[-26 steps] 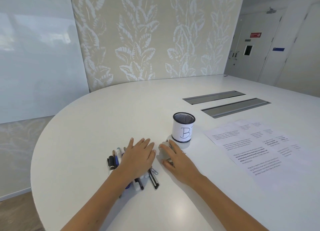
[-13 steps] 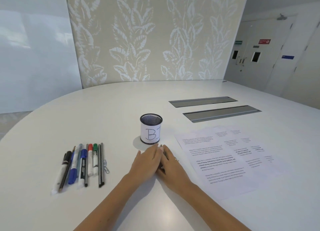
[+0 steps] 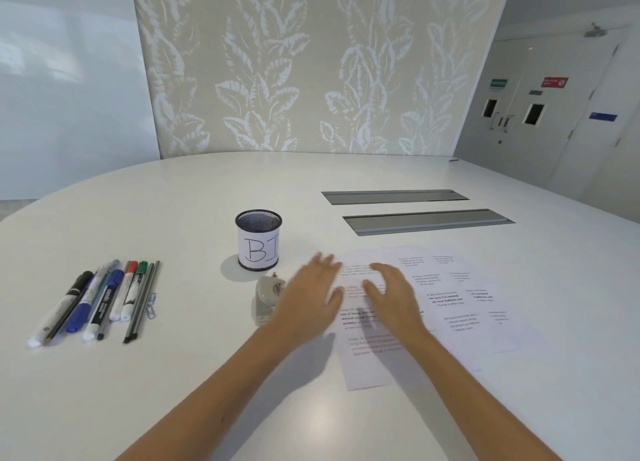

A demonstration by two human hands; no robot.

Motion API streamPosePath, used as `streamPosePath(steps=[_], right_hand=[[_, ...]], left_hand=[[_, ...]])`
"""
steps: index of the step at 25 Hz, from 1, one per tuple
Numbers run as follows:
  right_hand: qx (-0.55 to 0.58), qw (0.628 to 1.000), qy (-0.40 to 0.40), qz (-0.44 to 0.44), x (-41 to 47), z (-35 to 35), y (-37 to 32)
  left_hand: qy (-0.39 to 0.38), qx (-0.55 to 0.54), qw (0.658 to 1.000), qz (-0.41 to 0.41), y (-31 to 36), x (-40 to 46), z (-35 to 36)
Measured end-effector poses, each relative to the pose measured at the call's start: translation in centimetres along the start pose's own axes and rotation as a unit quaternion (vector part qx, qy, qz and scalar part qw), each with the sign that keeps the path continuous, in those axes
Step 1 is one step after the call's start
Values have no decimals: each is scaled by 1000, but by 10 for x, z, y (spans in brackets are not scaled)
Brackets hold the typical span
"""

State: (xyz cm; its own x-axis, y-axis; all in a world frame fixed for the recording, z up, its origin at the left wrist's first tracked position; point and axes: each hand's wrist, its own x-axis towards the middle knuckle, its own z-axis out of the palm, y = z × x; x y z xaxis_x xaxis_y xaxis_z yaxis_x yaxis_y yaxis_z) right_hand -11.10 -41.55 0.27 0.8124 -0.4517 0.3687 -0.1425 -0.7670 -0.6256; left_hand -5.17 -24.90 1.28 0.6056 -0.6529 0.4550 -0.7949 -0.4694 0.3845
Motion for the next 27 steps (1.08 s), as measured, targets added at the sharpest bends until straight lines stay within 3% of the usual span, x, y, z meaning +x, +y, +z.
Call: streamPosePath(steps=[2,4,7,15,20,27], right_hand=[[-77,992,-23,92,11,-21,27],[-179,969,-57,158,15,-36,45],[-236,949,-86,188,18,-44,54],[-190,951,-98,224,37,-44,54],[-98,949,-137,266,50,-56,63],[-12,972,-32,234,44,-53,77]], left_hand=[[-102,52,993,8,15,8,28],[-171,95,980,-39,17,15,49],[-189,140,969,-77,8,21,67],[-184,140,971,-61,-1,31,71],[-179,126,974,-62,-1,30,72],[-169,132,975,-54,-5,30,76]])
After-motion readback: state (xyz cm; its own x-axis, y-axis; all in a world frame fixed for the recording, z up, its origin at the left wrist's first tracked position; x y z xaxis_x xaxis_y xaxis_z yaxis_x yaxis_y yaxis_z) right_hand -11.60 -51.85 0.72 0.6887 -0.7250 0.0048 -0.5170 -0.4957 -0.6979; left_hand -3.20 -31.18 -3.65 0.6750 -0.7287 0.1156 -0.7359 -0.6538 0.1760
